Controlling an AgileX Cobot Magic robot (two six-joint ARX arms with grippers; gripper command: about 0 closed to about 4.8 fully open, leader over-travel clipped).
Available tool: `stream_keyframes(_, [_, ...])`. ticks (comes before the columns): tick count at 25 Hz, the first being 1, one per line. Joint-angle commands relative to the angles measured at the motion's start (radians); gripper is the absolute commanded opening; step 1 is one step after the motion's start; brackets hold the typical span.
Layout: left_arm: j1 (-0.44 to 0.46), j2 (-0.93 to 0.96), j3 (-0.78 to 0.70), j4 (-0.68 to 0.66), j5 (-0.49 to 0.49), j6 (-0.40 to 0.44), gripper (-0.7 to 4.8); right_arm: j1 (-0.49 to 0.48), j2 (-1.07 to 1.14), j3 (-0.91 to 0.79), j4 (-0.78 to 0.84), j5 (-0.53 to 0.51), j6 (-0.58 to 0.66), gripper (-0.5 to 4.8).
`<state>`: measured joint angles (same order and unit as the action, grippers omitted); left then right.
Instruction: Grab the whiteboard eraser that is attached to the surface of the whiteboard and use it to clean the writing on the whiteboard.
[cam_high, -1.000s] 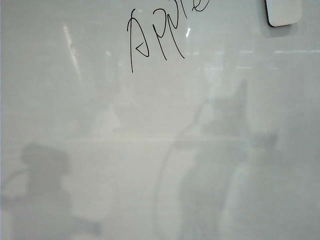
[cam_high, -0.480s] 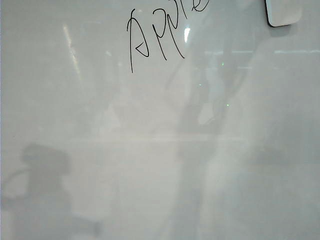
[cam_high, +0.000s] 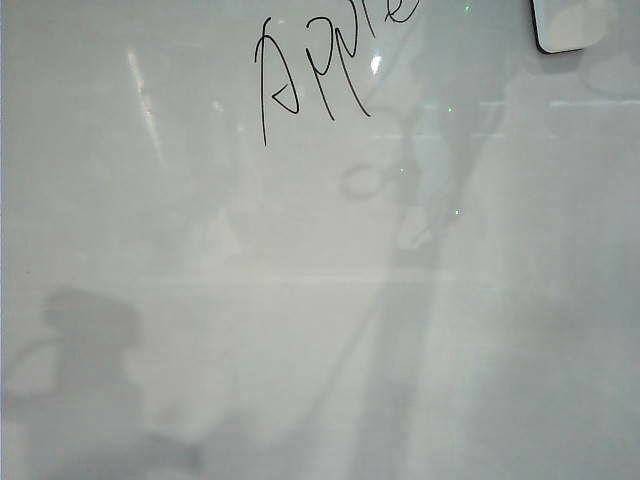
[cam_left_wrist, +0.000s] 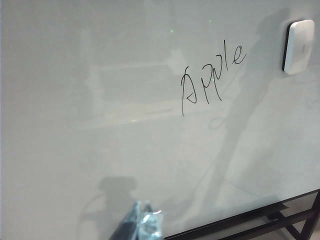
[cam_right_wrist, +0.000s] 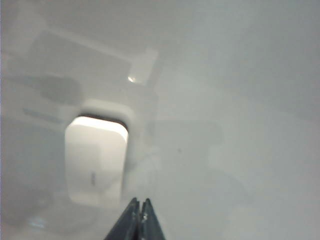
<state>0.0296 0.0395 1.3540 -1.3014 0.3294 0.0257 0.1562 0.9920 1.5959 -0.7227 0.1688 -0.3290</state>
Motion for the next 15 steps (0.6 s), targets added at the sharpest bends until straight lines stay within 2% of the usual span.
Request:
stream_keyframes(1, [-0.001,0.002,0.003,0.006,0.000,0.001,-0.05,-0.035,-0.026,-0.116,0.183,-0.127,0.043,0.22])
stream_keyframes(5, [-0.001,0.002,0.003,0.006,0.000,0.000,-0.05,-0.170,-0.079,-0.355,0.472,-0.397,0.196,0.22])
stream_keyframes(12, [-0.001,0.002,0.003,0.006,0.007,0.001,-0.05,-0.187,-0.099,-0.545,0.697,-0.462,0.212,0.27])
stream_keyframes(15, [0.000,0.002,0.003,0.006,0.008,0.001,-0.05,-0.187,-0.121,-0.594,0.729,-0.460,0.214,0.80])
